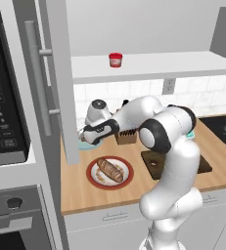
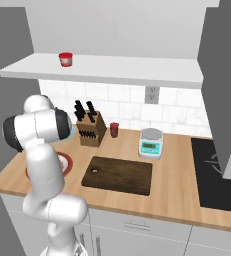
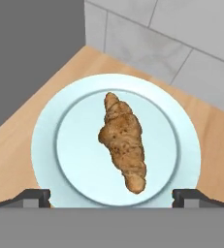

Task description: From the different types of pastries on the counter, select a croissant and place it on the cutting board. Then retrieve a jar of jam from the cabinet and place it alongside the croissant on the cutting board.

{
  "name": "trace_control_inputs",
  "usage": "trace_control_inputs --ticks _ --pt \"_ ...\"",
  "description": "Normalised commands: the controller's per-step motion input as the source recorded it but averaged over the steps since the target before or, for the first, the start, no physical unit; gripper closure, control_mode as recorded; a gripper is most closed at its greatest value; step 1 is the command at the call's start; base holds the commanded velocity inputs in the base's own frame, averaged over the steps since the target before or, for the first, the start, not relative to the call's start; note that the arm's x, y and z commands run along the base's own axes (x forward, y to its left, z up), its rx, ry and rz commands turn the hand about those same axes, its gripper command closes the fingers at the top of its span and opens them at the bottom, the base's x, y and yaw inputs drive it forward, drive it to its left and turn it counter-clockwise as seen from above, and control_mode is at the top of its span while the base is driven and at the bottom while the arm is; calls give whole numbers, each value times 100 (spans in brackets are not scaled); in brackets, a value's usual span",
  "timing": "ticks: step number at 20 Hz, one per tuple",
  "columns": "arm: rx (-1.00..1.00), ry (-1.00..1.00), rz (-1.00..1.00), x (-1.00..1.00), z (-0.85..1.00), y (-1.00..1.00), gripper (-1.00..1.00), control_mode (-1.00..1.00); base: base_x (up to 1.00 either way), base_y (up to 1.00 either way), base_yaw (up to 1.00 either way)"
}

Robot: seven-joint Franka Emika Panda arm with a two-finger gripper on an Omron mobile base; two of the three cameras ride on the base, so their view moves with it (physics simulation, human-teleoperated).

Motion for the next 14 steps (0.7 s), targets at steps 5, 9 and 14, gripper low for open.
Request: trace_control_inputs --ticks 5,9,14 --pt "0 0 0 17 -11 14 -100 -100 0 0 0" --pt "0 0 0 52 -12 16 -100 -100 0 0 0" --pt "0 0 0 50 -28 7 -100 -100 0 0 0"
